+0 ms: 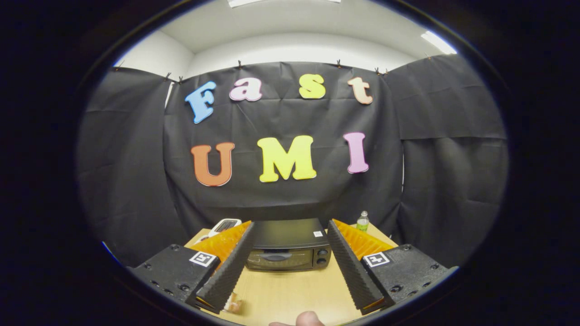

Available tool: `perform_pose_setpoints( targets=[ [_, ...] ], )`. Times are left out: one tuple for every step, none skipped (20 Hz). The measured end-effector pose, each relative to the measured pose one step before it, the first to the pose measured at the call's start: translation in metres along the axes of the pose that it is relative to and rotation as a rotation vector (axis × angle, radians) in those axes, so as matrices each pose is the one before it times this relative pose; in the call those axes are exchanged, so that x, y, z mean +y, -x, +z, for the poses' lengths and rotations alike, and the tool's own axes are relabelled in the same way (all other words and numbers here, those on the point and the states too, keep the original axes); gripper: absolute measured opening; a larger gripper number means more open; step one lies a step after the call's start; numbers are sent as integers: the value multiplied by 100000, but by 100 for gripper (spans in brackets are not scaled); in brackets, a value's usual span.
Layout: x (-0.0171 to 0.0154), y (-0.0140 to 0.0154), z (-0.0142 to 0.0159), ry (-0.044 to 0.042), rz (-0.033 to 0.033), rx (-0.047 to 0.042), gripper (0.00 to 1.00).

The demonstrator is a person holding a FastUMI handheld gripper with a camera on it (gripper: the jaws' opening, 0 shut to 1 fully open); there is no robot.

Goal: Open the toaster oven, put the food inside, and close the toaster oven door.

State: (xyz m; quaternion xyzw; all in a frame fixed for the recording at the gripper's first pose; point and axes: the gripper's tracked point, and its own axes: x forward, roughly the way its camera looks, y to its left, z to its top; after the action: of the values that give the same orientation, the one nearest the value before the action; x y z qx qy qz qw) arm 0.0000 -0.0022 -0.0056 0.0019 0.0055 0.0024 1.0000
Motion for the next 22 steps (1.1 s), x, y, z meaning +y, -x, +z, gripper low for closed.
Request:
perform_pose_setpoints(
  targets=[
    [0,-26,-116,-21,42,35,100],
    [-21,-80,-83,-31,-69,93,100],
    [45,-64,1,24,72,147,100],
    [29,-120,-79,32,16,31,100],
    [39,-187,-5,91,55,228,100],
    [27,-145,-130,-50,189,194,100],
    [164,-185,-129,-104,333,189,100],
    [67,-368,-151,49,152,284,100],
    [93,-432,-239,5,328,577,100],
    [136,-590,-444,-143,573,890,100],
    [219,-647,-561,86,759,1140,100],
    [211,-750,-465,467,826,544,100],
    [279,-895,-634,1007,918,691,100],
    [224,-1058,-931,888,811,1216,100],
    [280,-1266,-867,141,838,1155,100],
    [133,-1350,-881,-131,669,1189,100],
    [99,-1522,-814,92,289,1308,100],
    [35,-1625,-983,-197,376,1351,100],
    [62,-1625,-960,-157,178,2156,100],
    [236,-1671,-915,192,632,1945,100],
    [281,-1670,-658,551,617,1220,100],
    [191,-1668,-888,808,539,1422,100]
  ],
)
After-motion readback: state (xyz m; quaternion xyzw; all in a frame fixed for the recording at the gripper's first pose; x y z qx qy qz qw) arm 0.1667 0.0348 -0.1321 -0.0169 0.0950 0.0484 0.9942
